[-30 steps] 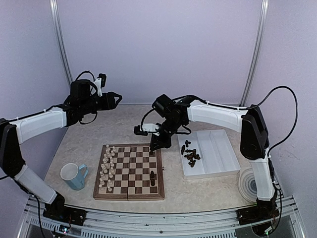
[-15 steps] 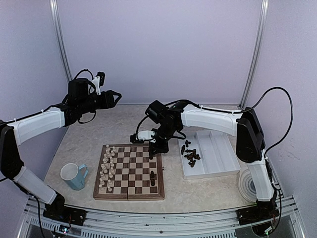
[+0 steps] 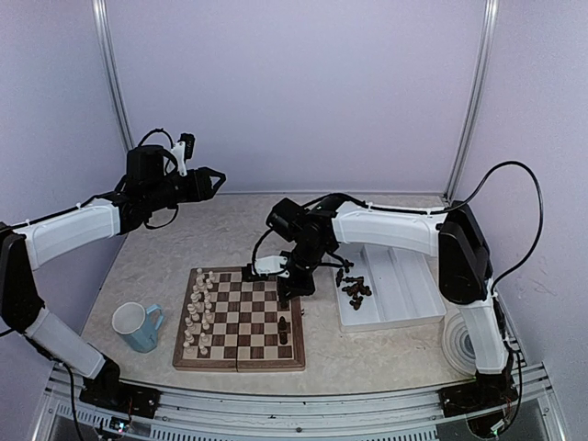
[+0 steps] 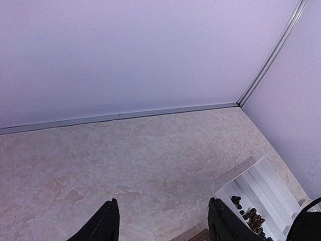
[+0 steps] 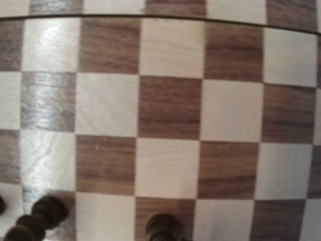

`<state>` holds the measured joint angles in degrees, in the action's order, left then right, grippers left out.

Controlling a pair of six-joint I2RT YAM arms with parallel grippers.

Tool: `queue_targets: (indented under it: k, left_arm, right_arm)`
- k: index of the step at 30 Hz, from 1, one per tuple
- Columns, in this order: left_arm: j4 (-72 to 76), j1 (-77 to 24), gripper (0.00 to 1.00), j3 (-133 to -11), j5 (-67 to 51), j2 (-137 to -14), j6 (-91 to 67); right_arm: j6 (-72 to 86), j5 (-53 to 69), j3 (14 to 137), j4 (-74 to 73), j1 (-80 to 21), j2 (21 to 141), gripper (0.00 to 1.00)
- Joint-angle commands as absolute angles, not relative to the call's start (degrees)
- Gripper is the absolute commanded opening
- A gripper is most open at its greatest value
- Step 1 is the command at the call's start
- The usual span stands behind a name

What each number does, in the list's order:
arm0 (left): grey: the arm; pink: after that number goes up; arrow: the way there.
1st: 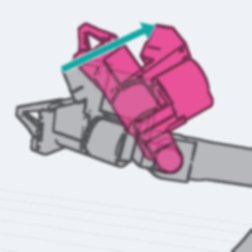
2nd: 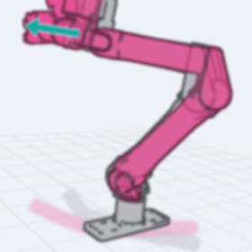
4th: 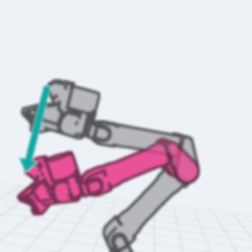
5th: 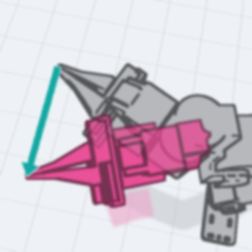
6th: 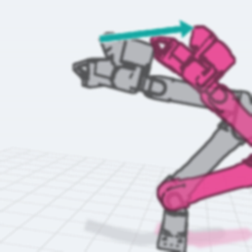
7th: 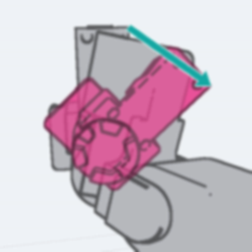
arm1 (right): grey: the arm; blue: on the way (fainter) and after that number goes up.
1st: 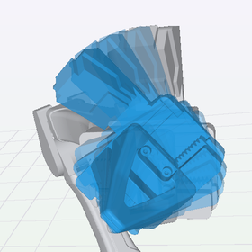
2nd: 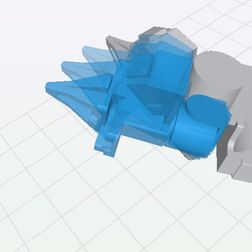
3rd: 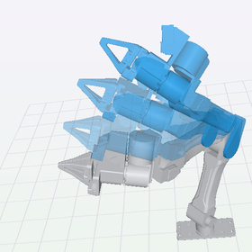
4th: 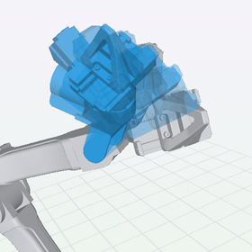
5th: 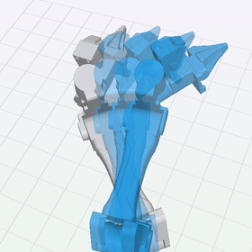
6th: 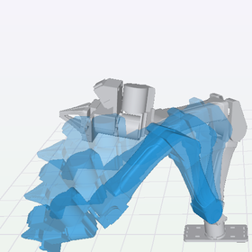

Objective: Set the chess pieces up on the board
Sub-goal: Place the king on d8.

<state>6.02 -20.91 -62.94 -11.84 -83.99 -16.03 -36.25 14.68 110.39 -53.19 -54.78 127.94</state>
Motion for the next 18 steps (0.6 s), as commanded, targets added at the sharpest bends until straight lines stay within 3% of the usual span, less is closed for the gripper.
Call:
queue_targets:
  k: [1, 9, 12, 18]
  left_arm:
    - [7.1, -20.4, 0.61, -62.4, -12.9, -82.9, -16.0]
    - [7.2, -20.4, 0.61, -62.4, -13.5, -83.3, -16.3]
    - [7.1, -20.5, 0.62, -62.4, -13.7, -83.4, -16.3]
    - [7.1, -20.4, 0.64, -62.5, -14.2, -83.7, -16.4]
  right_arm:
    - [-37.0, 15.1, 108.3, -55.3, -56.2, 126.7, 0.05]
    - [-37.9, 15.5, 109.0, -55.9, -56.1, 123.8, 0.46]
    - [-39.3, 18.2, 108.5, -56.3, -55.2, 121.5, 0.52]
    - [-39.5, 20.9, 108.5, -56.5, -52.8, 120.6, 0.54]
